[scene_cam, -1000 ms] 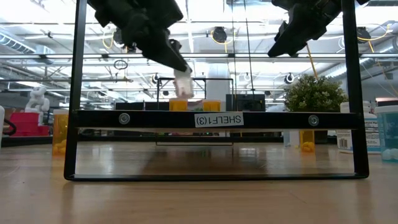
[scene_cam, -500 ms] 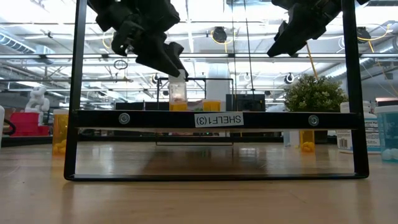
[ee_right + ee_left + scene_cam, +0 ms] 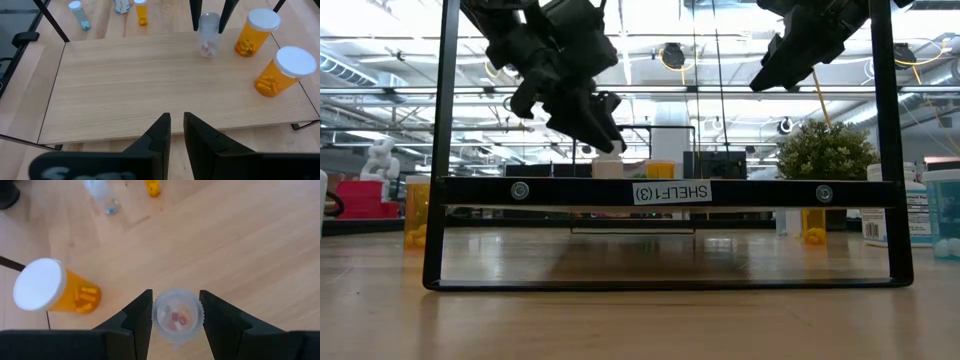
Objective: Pick and place medicine bottles onto shelf by color
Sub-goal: Put the left transparent medicine bottle on the shelf, then put the transparent medicine bottle on the shelf
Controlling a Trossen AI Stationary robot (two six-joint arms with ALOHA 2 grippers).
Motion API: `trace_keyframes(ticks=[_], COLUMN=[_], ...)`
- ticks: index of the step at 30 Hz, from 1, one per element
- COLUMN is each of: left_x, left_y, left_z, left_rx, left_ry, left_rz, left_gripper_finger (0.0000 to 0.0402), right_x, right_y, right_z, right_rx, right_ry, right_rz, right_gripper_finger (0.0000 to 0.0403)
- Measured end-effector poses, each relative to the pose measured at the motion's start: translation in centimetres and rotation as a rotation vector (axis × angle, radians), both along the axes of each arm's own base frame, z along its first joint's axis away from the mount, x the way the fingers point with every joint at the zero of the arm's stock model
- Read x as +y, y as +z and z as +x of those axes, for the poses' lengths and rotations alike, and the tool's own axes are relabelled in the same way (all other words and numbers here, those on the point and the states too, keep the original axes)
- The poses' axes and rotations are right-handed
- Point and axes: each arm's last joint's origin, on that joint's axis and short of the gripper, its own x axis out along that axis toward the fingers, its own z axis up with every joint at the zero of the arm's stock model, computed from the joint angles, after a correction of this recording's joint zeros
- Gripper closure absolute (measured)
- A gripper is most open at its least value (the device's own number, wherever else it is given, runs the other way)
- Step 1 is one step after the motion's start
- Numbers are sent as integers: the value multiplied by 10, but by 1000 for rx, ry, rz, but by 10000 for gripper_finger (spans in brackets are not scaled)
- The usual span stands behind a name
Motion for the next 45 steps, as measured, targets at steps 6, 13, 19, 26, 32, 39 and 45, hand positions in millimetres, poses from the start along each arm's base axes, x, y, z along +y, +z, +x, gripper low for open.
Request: trace_keyframes(ticks=[6, 13, 19, 26, 32, 39, 45], left_x=[5, 5, 5, 6, 2, -15, -34], left_y=[0, 0, 0, 0, 12, 49, 72], left_z=[-1, -1, -1, -1, -3, -18, -37], left_rx=[6, 2, 3, 1, -51, -155, -182], left_ry=[25, 27, 27, 34, 30, 73, 165], left_rz=[-7, -8, -9, -3, 0, -16, -29], left_gripper_finger=[250, 243, 218, 210, 207, 206, 206], right_x=[0, 0, 0, 0, 0, -1, -5], right_y=[0, 0, 0, 0, 0, -1, -7], right_z=[0, 0, 0, 0, 0, -1, -7], right_rx=[-1, 0, -1, 0, 0, 11, 83], right_ry=[3, 3, 3, 3, 3, -62, -210], right_rz=[-4, -4, -4, -4, -4, 20, 35], right_gripper_finger=[358, 358, 358, 358, 358, 358, 346])
